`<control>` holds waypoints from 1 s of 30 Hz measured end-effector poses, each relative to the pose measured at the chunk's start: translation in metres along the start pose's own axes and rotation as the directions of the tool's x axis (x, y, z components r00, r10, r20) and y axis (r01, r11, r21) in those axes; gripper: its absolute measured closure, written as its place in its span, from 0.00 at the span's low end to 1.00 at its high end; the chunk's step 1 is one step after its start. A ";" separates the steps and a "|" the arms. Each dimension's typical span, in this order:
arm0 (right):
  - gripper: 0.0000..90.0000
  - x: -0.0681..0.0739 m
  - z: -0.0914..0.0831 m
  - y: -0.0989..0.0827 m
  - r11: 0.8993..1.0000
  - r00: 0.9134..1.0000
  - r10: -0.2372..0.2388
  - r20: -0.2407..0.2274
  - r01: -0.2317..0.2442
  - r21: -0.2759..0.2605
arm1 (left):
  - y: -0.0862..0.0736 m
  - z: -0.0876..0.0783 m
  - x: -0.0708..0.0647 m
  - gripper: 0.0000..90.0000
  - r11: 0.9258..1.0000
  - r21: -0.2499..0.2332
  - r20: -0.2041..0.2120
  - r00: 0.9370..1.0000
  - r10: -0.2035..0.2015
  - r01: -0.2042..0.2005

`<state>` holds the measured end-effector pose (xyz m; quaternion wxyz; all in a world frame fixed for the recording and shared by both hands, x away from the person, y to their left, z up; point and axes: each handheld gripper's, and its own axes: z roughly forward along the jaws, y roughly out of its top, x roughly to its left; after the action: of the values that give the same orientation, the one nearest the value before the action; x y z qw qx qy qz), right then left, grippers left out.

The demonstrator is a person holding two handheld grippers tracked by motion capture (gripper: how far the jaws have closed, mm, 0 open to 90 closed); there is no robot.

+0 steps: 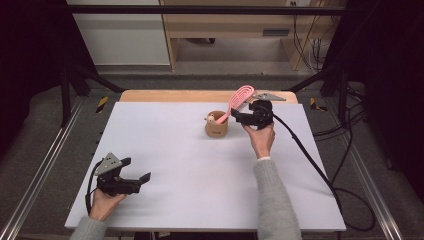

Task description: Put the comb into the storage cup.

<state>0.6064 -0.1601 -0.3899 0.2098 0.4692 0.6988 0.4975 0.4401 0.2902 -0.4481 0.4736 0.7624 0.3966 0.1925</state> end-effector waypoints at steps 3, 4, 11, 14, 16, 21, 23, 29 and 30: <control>0.16 0.003 -0.005 -0.002 0.999 0.999 -0.052 0.004 0.052 0.011 | 0.000 0.000 0.000 0.03 1.000 -0.001 0.000 1.000 0.000 0.000; 0.14 0.003 -0.007 -0.003 0.999 0.999 -0.055 0.000 0.055 0.000 | 0.000 0.000 0.000 0.03 1.000 0.000 -0.001 1.000 0.000 0.000; 0.06 0.007 -0.024 -0.005 0.996 0.998 -0.052 -0.030 0.050 -0.068 | 0.000 0.000 0.000 0.03 1.000 0.003 0.001 1.000 0.003 -0.003; 0.04 0.010 -0.031 -0.006 0.995 0.996 -0.066 -0.054 0.061 -0.084 | 0.000 0.001 0.000 0.03 1.000 0.003 0.000 1.000 0.002 -0.002; 0.03 0.011 -0.037 -0.007 0.993 0.994 -0.085 -0.067 0.078 -0.094 | 0.000 0.001 0.000 0.03 1.000 0.003 0.000 1.000 0.003 -0.003; 0.00 0.014 -0.050 -0.012 0.990 0.988 -0.104 -0.117 0.091 -0.108 | 0.000 0.001 0.000 0.03 1.000 0.003 0.002 1.000 0.002 -0.002; 0.00 0.014 -0.054 -0.013 0.990 0.985 -0.114 -0.126 0.102 -0.097 | 0.000 0.001 0.000 0.03 1.000 0.003 0.002 1.000 0.002 -0.002; 0.00 0.017 -0.068 -0.018 0.989 0.979 -0.130 -0.158 0.117 -0.093 | 0.000 0.001 0.001 0.03 1.000 0.003 0.004 1.000 0.001 -0.001; 0.00 0.017 -0.070 -0.019 0.989 0.978 -0.129 -0.167 0.115 -0.093 | 0.000 0.001 0.000 0.03 1.000 0.002 0.004 1.000 0.001 -0.001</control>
<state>0.5371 -0.1815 -0.3749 0.1980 0.3716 0.7206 0.5509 0.4407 0.2903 -0.4485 0.4734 0.7636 0.3954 0.1908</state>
